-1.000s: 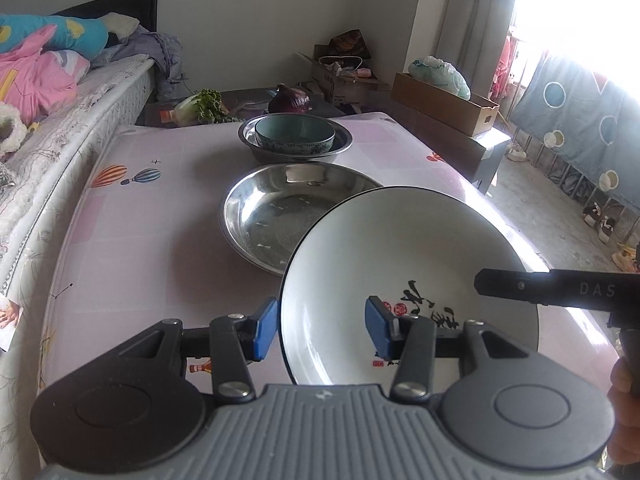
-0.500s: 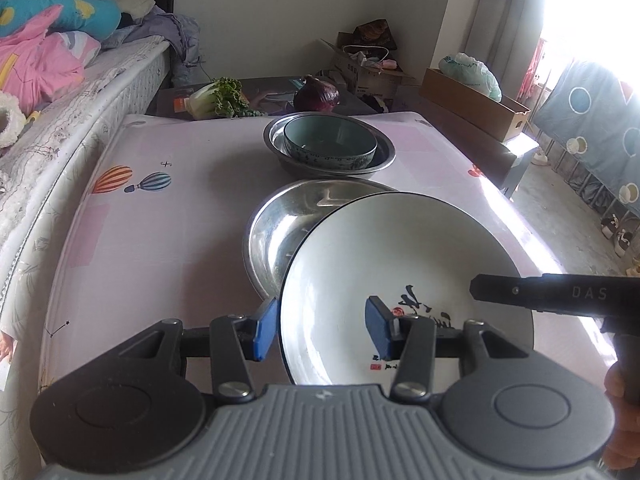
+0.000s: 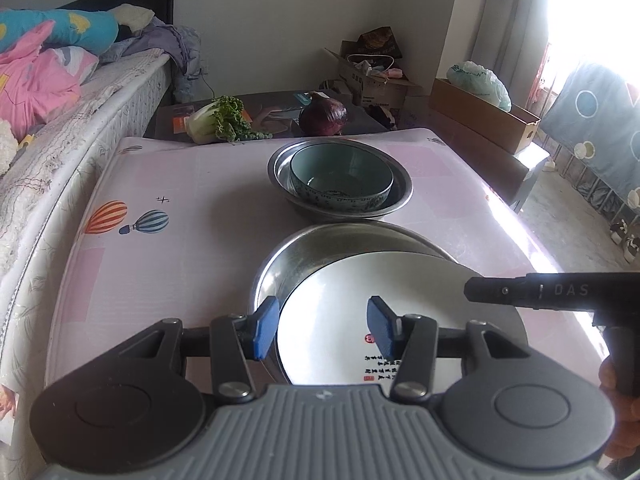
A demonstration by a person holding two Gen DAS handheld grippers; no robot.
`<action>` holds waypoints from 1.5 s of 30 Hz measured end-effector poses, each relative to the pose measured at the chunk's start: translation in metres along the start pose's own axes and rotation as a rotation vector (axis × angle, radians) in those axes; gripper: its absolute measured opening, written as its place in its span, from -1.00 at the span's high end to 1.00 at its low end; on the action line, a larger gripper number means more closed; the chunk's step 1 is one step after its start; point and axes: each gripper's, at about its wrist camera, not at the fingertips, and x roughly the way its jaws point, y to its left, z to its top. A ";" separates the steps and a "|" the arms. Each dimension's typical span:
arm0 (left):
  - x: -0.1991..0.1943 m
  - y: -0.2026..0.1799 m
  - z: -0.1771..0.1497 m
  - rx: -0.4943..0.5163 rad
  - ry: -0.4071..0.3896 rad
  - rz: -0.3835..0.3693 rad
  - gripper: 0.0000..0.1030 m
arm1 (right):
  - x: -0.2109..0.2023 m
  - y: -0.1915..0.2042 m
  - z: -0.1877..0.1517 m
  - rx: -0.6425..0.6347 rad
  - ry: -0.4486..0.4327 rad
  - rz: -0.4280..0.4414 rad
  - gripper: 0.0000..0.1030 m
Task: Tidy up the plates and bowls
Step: 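Lower the white plate into the stainless dish and open the left tool, then move the left tool from the plate to the nested bowls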
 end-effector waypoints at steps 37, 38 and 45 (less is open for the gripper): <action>0.042 0.025 0.003 -0.160 0.146 -0.018 -0.33 | 0.042 -0.024 0.007 0.111 0.122 0.147 -0.01; 0.039 0.024 0.000 -0.160 0.150 -0.022 -0.33 | 0.039 -0.024 0.005 0.112 0.125 0.147 -0.01; 0.017 0.019 -0.022 -0.147 0.165 -0.052 -0.33 | 0.015 -0.026 -0.018 0.119 0.137 0.148 -0.01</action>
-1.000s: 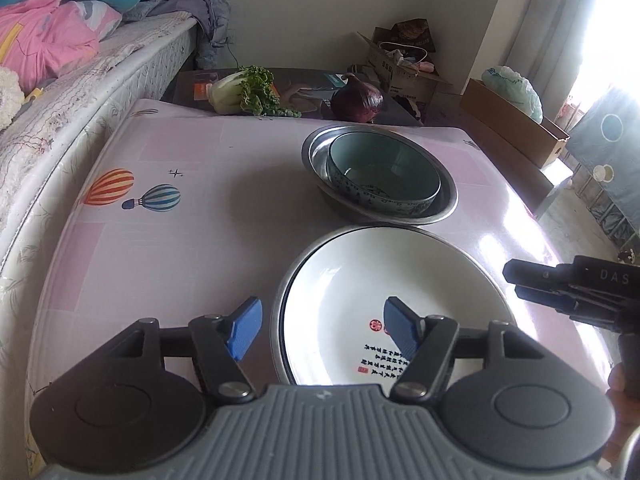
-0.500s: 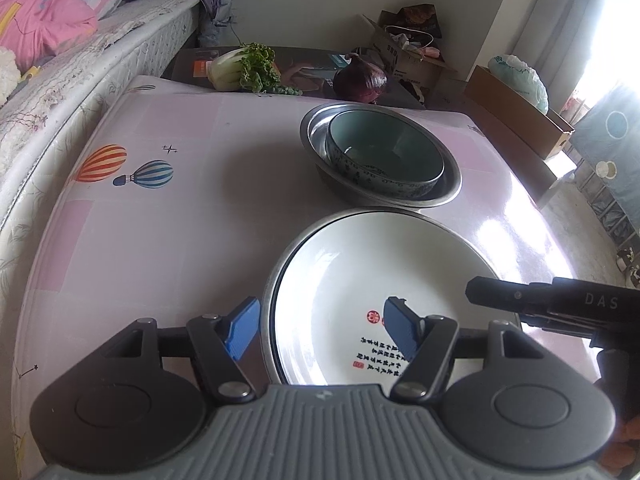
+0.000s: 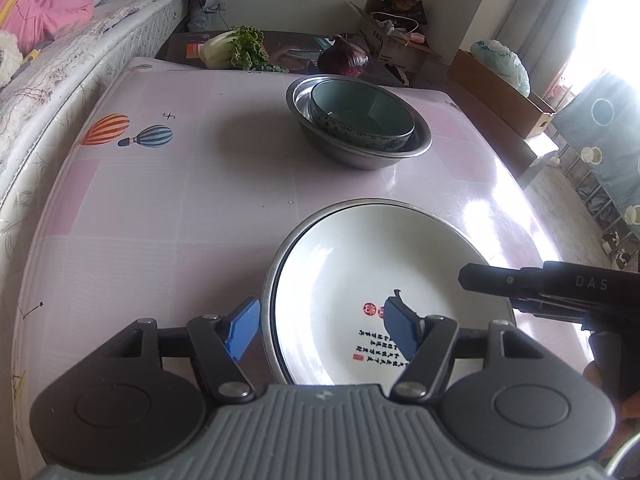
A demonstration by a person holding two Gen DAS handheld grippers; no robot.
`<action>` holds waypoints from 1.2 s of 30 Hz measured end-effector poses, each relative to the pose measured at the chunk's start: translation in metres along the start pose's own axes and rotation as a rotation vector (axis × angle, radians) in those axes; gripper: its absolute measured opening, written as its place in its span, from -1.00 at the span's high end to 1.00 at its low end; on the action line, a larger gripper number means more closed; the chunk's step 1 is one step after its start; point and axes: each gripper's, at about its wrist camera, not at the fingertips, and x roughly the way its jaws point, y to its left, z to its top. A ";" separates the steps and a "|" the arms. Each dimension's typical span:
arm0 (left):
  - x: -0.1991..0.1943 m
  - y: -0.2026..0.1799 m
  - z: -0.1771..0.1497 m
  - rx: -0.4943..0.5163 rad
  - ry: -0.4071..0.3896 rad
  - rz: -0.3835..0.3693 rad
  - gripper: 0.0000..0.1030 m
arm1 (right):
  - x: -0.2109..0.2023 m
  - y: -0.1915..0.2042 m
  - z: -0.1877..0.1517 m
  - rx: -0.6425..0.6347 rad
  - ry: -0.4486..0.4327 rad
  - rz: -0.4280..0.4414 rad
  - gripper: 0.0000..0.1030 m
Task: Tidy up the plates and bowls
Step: 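Move the left tool from the plate to the nested bowls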
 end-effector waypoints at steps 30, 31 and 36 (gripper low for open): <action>-0.029 0.016 0.013 -0.028 -0.129 0.011 -0.59 | -0.049 -0.010 0.006 0.041 -0.151 0.000 0.00; -0.028 0.016 0.021 -0.028 -0.140 0.015 -0.59 | -0.050 -0.009 0.012 0.036 -0.161 0.001 0.00; -0.016 0.014 0.059 -0.022 -0.154 0.032 -0.59 | -0.050 -0.002 0.047 0.001 -0.197 0.000 0.00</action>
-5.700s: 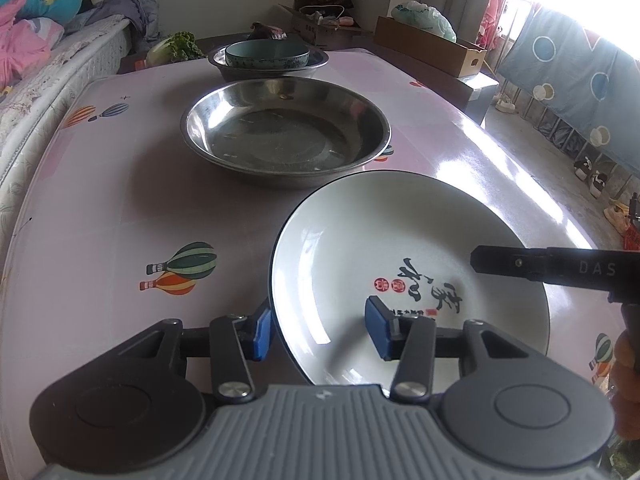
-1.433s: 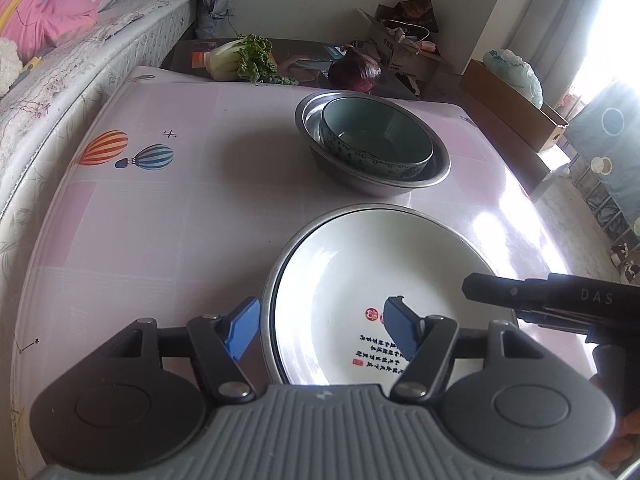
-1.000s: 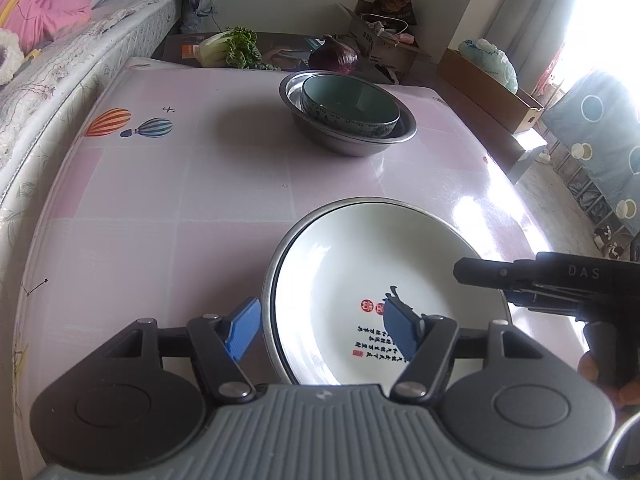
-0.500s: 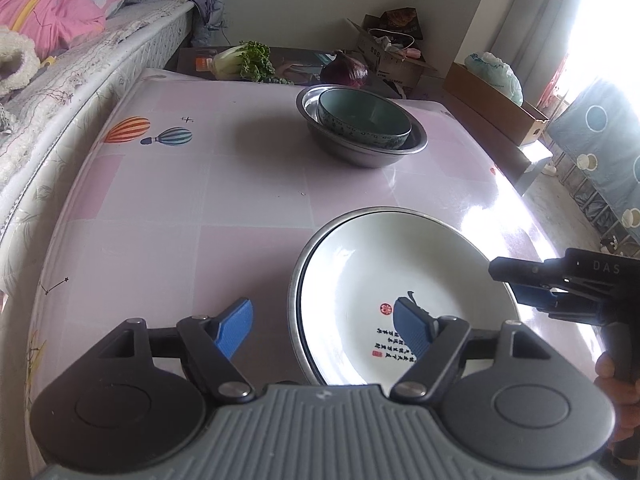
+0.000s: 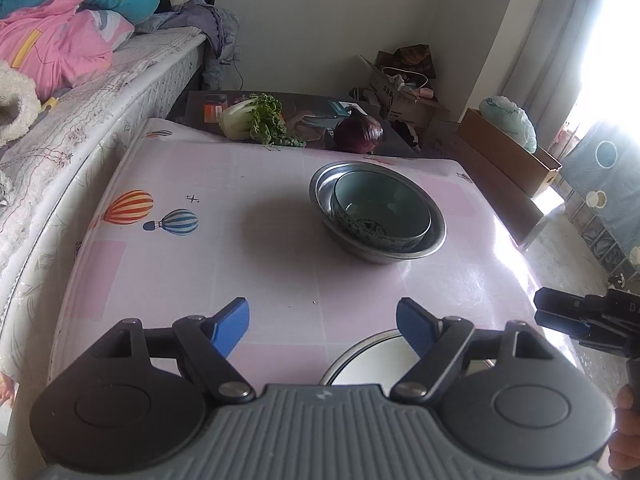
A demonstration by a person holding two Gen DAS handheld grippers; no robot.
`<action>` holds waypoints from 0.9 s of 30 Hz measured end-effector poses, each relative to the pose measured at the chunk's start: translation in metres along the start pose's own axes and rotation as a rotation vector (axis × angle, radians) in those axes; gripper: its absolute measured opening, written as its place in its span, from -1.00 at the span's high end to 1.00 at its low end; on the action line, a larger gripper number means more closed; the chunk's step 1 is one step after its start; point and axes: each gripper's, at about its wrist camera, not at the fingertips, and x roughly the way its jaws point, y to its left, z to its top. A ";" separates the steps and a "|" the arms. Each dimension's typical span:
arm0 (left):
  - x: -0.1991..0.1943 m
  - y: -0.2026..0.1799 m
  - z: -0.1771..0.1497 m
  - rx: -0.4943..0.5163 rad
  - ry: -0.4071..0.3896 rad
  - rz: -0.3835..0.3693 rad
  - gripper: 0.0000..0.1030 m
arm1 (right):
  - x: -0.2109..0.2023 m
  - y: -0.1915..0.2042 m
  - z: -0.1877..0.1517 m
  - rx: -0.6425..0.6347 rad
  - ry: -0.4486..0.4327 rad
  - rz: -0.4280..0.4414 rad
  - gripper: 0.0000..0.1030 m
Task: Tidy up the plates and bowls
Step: 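Move the left tool from the plate to the nested bowls, then grip the rim of the stainless bowl holding the teal bowl with the left tool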
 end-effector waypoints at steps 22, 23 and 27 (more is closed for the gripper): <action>0.128 0.003 0.089 0.055 0.094 0.079 -0.10 | 0.146 0.002 0.114 -0.077 0.098 -0.092 0.27; 0.132 0.005 0.090 0.044 0.101 0.073 -0.05 | 0.150 0.001 0.114 -0.077 0.102 -0.094 0.29; 0.146 0.011 0.092 0.009 0.138 0.050 0.16 | 0.163 -0.002 0.113 -0.070 0.120 -0.099 0.39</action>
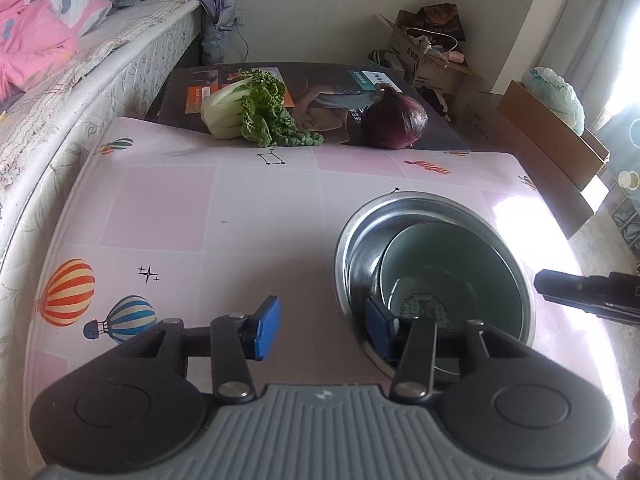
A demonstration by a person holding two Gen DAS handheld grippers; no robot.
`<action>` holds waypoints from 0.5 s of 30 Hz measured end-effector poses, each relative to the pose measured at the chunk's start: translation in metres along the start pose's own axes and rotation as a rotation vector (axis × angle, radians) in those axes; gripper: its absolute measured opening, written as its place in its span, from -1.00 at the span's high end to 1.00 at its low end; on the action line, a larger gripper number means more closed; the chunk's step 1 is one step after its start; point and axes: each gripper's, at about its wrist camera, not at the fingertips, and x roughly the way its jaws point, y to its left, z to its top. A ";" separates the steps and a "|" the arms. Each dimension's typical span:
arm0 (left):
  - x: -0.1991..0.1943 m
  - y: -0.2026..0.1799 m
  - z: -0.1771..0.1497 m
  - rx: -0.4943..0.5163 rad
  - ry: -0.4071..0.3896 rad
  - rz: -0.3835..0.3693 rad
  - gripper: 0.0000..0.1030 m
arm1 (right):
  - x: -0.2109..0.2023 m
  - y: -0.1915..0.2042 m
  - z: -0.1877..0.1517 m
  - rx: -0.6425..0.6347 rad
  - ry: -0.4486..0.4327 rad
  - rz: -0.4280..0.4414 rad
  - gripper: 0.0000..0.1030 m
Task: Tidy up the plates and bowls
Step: 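Grip the rim of the stainless bowl holding the teal bowl with the left tool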
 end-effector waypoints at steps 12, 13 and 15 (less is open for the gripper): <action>0.024 0.011 0.007 -0.093 0.054 -0.049 0.29 | 0.036 -0.007 0.000 0.021 0.059 -0.010 0.61; 0.025 0.011 0.007 -0.097 0.057 -0.050 0.29 | 0.039 -0.006 0.000 0.020 0.062 -0.012 0.62; 0.028 0.010 0.007 -0.099 0.064 -0.050 0.29 | 0.044 -0.004 0.000 0.021 0.071 -0.013 0.66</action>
